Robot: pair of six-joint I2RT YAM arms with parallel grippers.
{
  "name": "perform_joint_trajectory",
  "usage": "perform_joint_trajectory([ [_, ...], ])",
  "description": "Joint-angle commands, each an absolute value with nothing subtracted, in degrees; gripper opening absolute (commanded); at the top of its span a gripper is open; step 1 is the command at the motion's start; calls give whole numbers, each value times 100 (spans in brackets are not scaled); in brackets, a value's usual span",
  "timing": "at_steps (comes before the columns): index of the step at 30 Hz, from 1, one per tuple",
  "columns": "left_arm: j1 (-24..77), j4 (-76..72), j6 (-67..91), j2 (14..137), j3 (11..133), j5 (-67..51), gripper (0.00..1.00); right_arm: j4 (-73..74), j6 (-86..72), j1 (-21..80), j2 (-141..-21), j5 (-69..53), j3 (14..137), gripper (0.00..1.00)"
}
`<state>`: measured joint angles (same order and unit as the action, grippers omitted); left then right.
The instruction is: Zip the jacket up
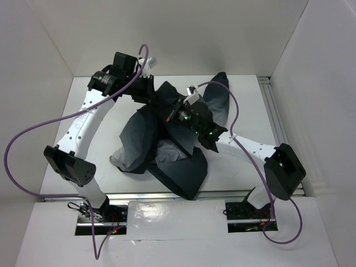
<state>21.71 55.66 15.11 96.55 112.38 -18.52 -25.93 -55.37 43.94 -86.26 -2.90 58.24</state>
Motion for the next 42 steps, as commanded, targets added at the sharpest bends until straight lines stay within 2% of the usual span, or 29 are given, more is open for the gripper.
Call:
perform_joint_trajectory([
  [1, 2031, 5079, 1521, 9421, 11925, -1925, 0, -2654, -5625, 4474, -8832, -773, 6160, 0],
  [10, 1916, 5256, 1468, 9492, 11971, -1714, 0, -2136, -5309, 4474, -8710, -589, 6320, 0],
  [17, 1863, 4808, 1354, 9220, 10945, -1933, 0, -2179, -5361, 4474, -8386, -817, 5512, 0],
  [27, 1863, 4166, 1590, 9035, 9994, -2804, 0, -1503, -4869, 4474, -7919, -642, 5450, 0],
  [31, 1811, 3965, 1740, 8983, 9792, -2970, 9, -1669, -4869, 4474, -7866, -755, 5336, 0],
  [32, 1811, 3964, 1740, 8982, 9704, -3032, 19, -1670, -4869, 4421, -7866, -756, 5335, 0],
  [37, 1609, 3762, 1793, 8877, 9571, -3488, 44, -1670, -4869, 4421, -7814, -809, 5282, 0],
  [40, 1495, 3639, 1846, 8877, 9466, -3760, 53, -1670, -4816, 4421, -7813, -809, 5282, 0],
  [42, 1494, 3586, 1846, 8877, 9335, -3910, 55, -1670, -4816, 4421, -7813, -809, 5229, 0],
])
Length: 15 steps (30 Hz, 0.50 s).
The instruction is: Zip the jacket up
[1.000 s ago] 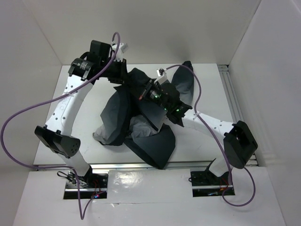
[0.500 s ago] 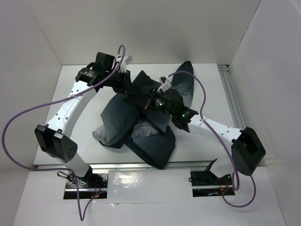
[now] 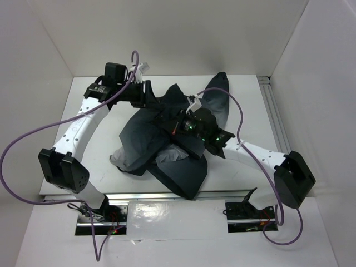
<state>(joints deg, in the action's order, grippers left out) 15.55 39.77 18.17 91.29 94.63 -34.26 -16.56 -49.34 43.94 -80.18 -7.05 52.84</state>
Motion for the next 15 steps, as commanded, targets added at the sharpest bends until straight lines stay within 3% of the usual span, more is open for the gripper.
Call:
perform_joint_trajectory([
  [1, 1494, 3455, 1846, 8816, 9334, -3963, 56, -1670, -4816, 4421, -7753, -809, 5229, 0],
  [5, 1441, 3401, 1662, 8763, 9062, -4104, 64, -1670, -4816, 4421, -7699, -809, 5177, 0],
  [8, 1441, 3401, 1503, 8763, 8922, -4384, 76, -1617, -4816, 4369, -7646, -809, 5177, 0],
  [15, 1564, 3401, 915, 8710, 8736, -4412, 77, -1617, -4816, 4368, -7646, -809, 5177, 0],
])
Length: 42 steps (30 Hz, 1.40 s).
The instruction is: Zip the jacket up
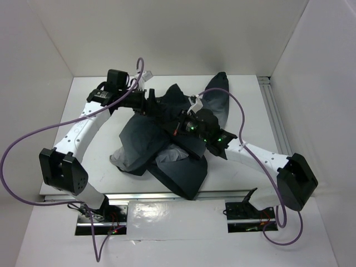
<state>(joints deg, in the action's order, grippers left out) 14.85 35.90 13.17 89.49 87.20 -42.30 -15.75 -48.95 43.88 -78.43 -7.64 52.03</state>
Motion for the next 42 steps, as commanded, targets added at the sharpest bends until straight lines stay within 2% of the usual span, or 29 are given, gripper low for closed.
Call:
perform_joint_trajectory([
  [1, 1634, 3401, 862, 8710, 8736, -4412, 77, -1617, -4816, 4368, -7646, -809, 5177, 0],
  [7, 1757, 3340, 739, 8763, 8736, -4605, 62, -1564, -4816, 4368, -7646, -809, 5177, 0],
  [15, 1863, 3709, 615, 8921, 8842, -4536, 47, -1512, -4816, 4368, -7646, -756, 5229, 0],
  [16, 1863, 3709, 615, 8921, 8842, -4535, 36, -1460, -4816, 4368, -7646, -704, 5229, 0],
  [19, 1863, 3875, 563, 8868, 8947, -4474, 28, -1459, -4816, 4368, -7646, -703, 5229, 0],
  [23, 1863, 4122, 562, 8982, 9114, -4325, 47, -1459, -4816, 4315, -7646, -703, 5282, 0],
  [27, 1863, 4122, 624, 8982, 9062, -4254, 47, -1459, -4816, 4315, -7646, -703, 5282, 0],
  [31, 1863, 4175, 563, 8982, 9062, -4254, 63, -1407, -4816, 4315, -7646, -703, 5282, 0],
  [33, 1863, 4175, 563, 8982, 9062, -4254, 67, -1406, -4816, 4315, -7646, -703, 5282, 0],
  [34, 1863, 4175, 562, 9035, 9009, -4254, 67, -1406, -4816, 4315, -7646, -703, 5282, 0],
  [39, 1863, 4175, 510, 9087, 9009, -4307, 35, -1406, -4816, 4315, -7646, -703, 5282, 0],
  [42, 1863, 4175, 510, 9088, 9009, -4359, 35, -1406, -4816, 4315, -7646, -703, 5282, 0],
])
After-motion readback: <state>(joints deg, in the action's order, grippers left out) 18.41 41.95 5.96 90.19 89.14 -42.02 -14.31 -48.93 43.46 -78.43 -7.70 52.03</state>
